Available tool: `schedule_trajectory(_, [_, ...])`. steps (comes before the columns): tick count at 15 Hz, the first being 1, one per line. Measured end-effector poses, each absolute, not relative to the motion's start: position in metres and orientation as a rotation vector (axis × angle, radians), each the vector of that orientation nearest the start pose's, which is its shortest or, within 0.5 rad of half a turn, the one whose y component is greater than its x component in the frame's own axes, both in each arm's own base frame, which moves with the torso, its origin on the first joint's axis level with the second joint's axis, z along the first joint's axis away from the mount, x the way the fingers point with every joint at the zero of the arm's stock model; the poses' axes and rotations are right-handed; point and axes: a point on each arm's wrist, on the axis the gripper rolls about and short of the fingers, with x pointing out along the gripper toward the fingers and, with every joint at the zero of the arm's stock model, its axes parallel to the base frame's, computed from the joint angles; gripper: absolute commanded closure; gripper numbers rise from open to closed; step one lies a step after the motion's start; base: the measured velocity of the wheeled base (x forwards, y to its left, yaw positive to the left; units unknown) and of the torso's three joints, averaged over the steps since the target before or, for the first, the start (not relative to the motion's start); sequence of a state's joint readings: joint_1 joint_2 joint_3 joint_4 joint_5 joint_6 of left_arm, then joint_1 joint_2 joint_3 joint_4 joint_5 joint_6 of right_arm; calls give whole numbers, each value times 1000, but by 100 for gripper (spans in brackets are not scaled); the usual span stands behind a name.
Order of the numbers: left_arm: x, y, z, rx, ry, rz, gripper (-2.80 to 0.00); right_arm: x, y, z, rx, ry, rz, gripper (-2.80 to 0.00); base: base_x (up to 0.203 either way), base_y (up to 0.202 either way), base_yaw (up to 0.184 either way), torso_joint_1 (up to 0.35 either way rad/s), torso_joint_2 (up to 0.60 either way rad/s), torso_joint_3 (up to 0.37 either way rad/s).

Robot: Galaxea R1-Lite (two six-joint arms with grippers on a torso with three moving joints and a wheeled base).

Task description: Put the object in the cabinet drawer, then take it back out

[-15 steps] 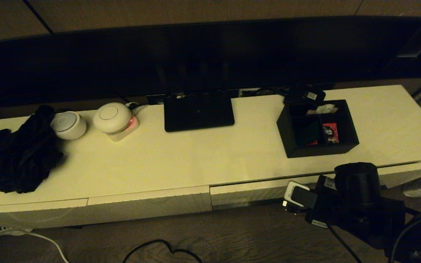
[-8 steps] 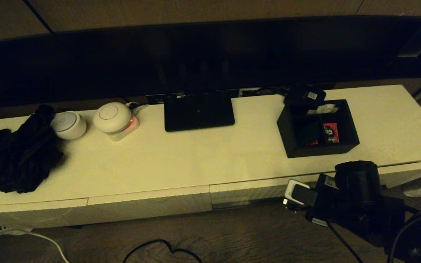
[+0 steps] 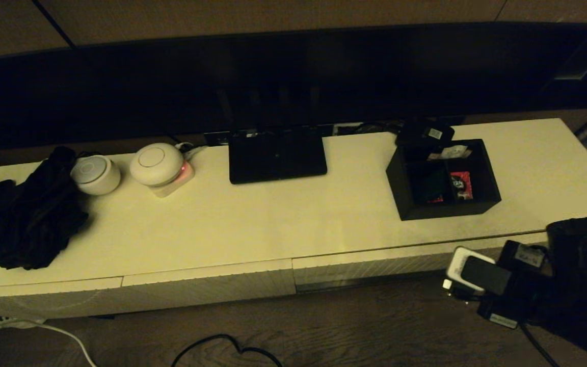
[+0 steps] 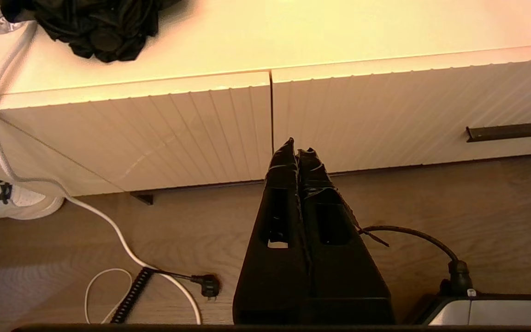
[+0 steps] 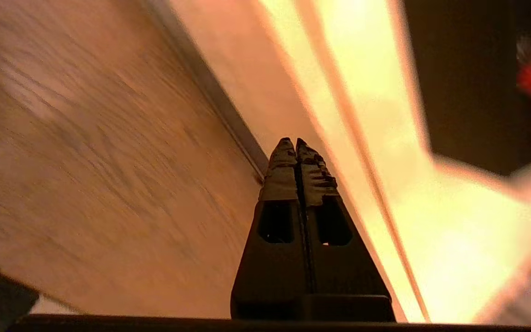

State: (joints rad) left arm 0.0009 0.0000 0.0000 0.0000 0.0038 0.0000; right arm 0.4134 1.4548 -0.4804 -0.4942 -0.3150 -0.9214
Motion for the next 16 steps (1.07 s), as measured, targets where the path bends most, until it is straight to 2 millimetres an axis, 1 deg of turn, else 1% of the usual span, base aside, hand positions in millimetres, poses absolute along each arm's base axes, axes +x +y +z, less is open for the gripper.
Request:
schedule_trajectory(2, [-23, 0, 75, 0, 0, 5, 0, 185, 61, 170, -1034, 403, 197, 0, 0, 0, 0, 0, 0, 0])
schedule_trajectory(4, [-23, 0, 75, 0, 0, 5, 0, 167, 34, 190, -1000, 462, 48, 0, 0, 0, 0, 0, 0, 0])
schedule_trajectory(6, [-23, 0, 75, 0, 0, 5, 0, 141, 15, 203, -964, 495, -65, 0, 0, 0, 0, 0, 0, 0])
schedule_trajectory(8, [-23, 0, 75, 0, 0, 5, 0, 111, -1, 211, -908, 506, -180, 0, 0, 0, 0, 0, 0, 0])
schedule_trajectory(10, [-23, 0, 75, 0, 0, 5, 0, 79, -9, 214, -817, 488, -278, 0, 0, 0, 0, 0, 0, 0])
schedule_trajectory(12, [-23, 0, 75, 0, 0, 6, 0, 54, -11, 213, -692, 436, -339, 0, 0, 0, 0, 0, 0, 0])
schedule_trajectory(14, [-23, 0, 75, 0, 0, 5, 0, 35, -10, 212, -563, 351, -372, 0, 0, 0, 0, 0, 0, 0])
schedule_trajectory(16, [-23, 0, 75, 0, 0, 5, 0, 20, -9, 207, -423, 266, -369, 0, 0, 0, 0, 0, 0, 0])
